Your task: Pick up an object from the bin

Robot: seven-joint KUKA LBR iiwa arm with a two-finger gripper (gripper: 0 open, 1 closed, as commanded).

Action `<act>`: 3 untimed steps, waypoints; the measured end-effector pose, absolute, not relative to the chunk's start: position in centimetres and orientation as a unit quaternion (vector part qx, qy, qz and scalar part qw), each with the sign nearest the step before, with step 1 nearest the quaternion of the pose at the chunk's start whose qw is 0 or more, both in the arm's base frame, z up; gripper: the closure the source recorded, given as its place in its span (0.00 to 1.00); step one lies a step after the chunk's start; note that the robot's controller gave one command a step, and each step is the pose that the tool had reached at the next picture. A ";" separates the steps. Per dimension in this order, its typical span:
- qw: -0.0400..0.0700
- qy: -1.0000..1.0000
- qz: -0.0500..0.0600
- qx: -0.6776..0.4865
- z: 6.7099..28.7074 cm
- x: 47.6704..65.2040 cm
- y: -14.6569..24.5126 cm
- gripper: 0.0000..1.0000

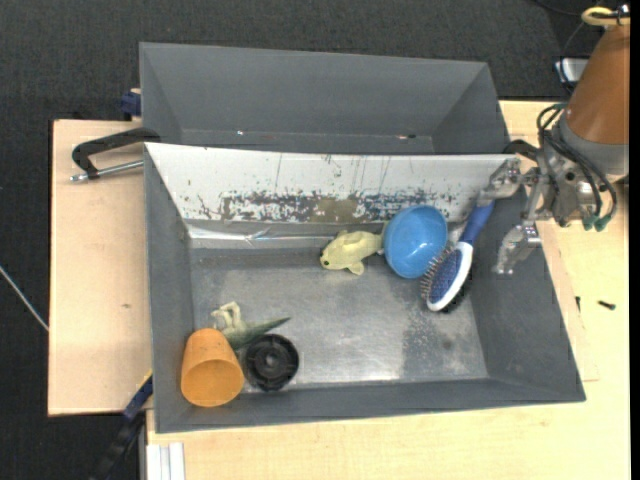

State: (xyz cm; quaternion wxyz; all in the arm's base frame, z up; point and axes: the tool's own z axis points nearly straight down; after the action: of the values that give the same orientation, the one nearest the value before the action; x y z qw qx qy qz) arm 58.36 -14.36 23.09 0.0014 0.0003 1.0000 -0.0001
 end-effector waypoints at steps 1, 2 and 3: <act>-0.002 1.000 -0.001 -0.009 7.4 59.8 -13.8 0.00; -0.002 1.000 -0.001 -0.010 7.6 59.8 -13.7 1.00; 0.006 1.000 0.000 0.020 16.5 59.0 -12.6 1.00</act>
Offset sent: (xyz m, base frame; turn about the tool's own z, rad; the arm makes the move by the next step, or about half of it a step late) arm 0.0132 0.0072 -0.1609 -0.0150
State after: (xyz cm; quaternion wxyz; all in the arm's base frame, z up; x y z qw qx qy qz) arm 58.96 -12.62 16.55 0.0061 0.0202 0.9998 -0.0004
